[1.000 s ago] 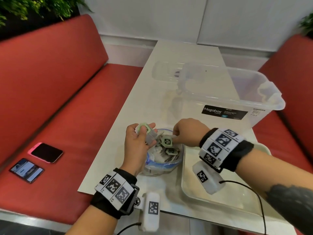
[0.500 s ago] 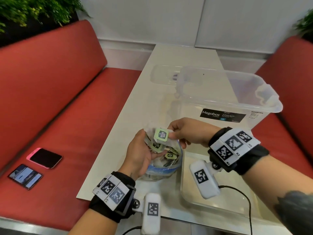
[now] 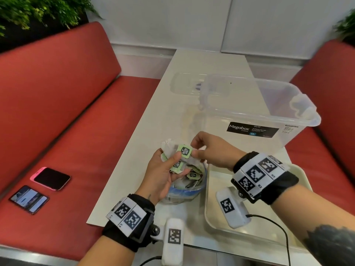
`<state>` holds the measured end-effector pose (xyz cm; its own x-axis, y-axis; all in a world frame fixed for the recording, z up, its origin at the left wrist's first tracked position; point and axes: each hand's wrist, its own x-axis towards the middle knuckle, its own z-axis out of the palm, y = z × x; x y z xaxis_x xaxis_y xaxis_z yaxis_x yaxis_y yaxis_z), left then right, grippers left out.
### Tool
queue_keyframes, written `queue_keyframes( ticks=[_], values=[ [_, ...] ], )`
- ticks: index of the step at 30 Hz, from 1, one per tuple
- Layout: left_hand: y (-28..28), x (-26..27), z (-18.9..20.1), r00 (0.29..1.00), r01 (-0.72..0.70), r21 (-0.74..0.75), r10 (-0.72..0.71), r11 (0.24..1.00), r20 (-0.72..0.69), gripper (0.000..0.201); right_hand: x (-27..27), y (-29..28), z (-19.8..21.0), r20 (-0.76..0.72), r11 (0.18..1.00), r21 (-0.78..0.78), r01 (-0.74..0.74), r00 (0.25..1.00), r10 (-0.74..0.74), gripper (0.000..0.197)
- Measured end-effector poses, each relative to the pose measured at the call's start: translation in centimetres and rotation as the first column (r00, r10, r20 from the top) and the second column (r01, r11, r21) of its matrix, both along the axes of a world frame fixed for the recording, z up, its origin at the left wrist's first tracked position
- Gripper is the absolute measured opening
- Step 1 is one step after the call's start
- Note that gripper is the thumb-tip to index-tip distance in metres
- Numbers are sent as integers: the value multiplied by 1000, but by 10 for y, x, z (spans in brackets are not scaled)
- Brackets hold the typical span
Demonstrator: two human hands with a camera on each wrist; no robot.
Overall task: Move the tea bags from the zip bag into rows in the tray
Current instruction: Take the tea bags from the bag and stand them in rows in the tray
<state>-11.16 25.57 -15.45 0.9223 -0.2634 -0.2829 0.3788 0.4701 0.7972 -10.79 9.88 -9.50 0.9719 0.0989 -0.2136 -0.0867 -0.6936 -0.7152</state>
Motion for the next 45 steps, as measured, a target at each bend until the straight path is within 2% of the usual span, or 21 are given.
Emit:
queue_keyframes(
  ticks=[3,5,9,11,13,15,18,21,26,27,30,31,33,36,39,41,45],
  values=[
    [-1,-1,-1,1000,-17,37,17,999,24,31,-1,0,6,144,995,-35,-96,984,101,28],
    [-1,-2,-2,999,-24,50,22,998,29,33,-2,1,9,153,986,-64,-151,975,160,30],
    [-2,-4,-2,998,-20,89,15,996,55,36,-3,0,9,94,990,86,-108,991,100,27],
    [-3,-5,-3,997,-7,119,-1,993,73,43,-4,-2,9,104,989,-48,-139,984,143,35],
    [-5,-6,-4,997,4,126,-13,992,72,41,-3,-2,7,129,966,-198,-167,972,194,39],
    [-5,-6,-5,998,6,119,-14,993,66,38,0,-4,6,171,971,-209,-114,974,152,35],
    [-5,-5,-7,998,-12,105,5,994,61,32,3,-12,3,210,993,-114,-27,976,51,30],
    [-5,-4,-9,998,-29,85,24,996,53,29,3,-24,6,147,999,54,2,989,-10,33],
    [-5,-4,-13,999,-17,72,14,997,47,25,-2,-48,17,28,935,339,101,993,-117,18],
    [-5,-4,-13,999,-14,73,11,997,48,25,-3,-53,18,54,941,319,113,989,-137,14],
    [-6,-4,-15,998,-4,85,0,996,56,23,-1,-67,18,228,992,-27,124,967,-115,13],
    [-7,-4,-15,998,-2,91,-3,996,57,22,-1,-71,18,236,990,-63,126,966,-107,15],
    [-8,-4,-15,998,4,96,-9,995,57,22,0,-78,17,207,990,-48,130,971,-117,20],
    [-8,-4,-14,998,10,101,-16,995,56,25,1,-86,18,203,975,-138,172,969,-142,24],
    [-8,-5,-15,999,16,113,-22,993,50,24,0,-88,20,130,985,-97,142,983,-129,20],
    [-9,-5,-15,999,16,118,-21,993,49,24,2,-89,17,112,969,-226,103,991,-79,18],
    [-9,-5,-15,999,15,114,-20,993,44,23,6,-81,4,69,859,-510,-43,993,91,15]
  ],
)
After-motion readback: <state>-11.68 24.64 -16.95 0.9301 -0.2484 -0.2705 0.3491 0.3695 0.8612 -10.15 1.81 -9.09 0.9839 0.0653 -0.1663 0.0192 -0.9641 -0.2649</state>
